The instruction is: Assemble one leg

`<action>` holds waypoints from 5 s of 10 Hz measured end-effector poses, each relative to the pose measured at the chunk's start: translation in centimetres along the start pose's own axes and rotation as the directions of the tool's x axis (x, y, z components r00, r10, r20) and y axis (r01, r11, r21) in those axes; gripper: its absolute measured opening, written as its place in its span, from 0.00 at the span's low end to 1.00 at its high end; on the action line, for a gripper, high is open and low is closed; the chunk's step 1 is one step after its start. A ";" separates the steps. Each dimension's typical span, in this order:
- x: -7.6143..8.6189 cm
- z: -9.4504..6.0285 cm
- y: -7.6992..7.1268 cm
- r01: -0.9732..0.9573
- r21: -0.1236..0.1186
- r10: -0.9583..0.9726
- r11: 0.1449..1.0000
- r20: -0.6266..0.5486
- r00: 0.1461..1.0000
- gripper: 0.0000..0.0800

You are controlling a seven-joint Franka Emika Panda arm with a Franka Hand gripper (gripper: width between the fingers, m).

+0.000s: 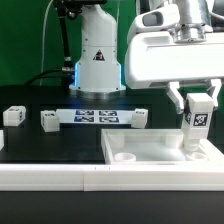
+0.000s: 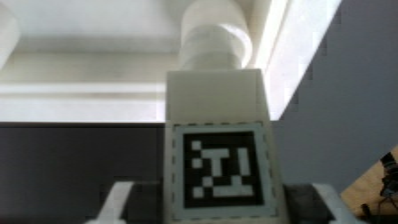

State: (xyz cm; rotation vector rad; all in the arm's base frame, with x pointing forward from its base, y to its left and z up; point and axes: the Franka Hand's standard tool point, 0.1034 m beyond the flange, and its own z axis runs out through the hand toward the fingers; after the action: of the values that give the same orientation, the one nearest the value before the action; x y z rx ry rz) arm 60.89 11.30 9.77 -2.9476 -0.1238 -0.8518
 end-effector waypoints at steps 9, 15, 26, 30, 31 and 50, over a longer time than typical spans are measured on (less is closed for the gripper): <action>-1.9 1.6 -0.4 0.014 -0.014 -0.014 1.000 -0.054 0.998 0.36; -3.5 1.6 -0.5 0.016 -0.007 -0.016 1.000 0.010 1.000 0.37; -2.5 0.7 -1.0 0.006 0.019 -0.007 1.000 0.096 0.995 0.81; -1.5 1.6 -0.3 -0.019 0.038 0.008 0.999 0.256 0.967 0.81; -1.8 1.6 -0.1 -0.027 0.045 0.011 0.999 0.326 0.945 0.81; -1.6 1.8 0.0 -0.742 -0.284 0.792 0.608 0.281 0.542 0.36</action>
Offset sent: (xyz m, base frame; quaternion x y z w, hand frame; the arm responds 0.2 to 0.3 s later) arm 0.0025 0.0025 -0.0037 -0.0042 0.0084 -0.0001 1.0000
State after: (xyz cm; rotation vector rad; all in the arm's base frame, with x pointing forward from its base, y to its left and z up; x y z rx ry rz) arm 60.45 11.38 7.39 -2.7292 1.1836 -0.1321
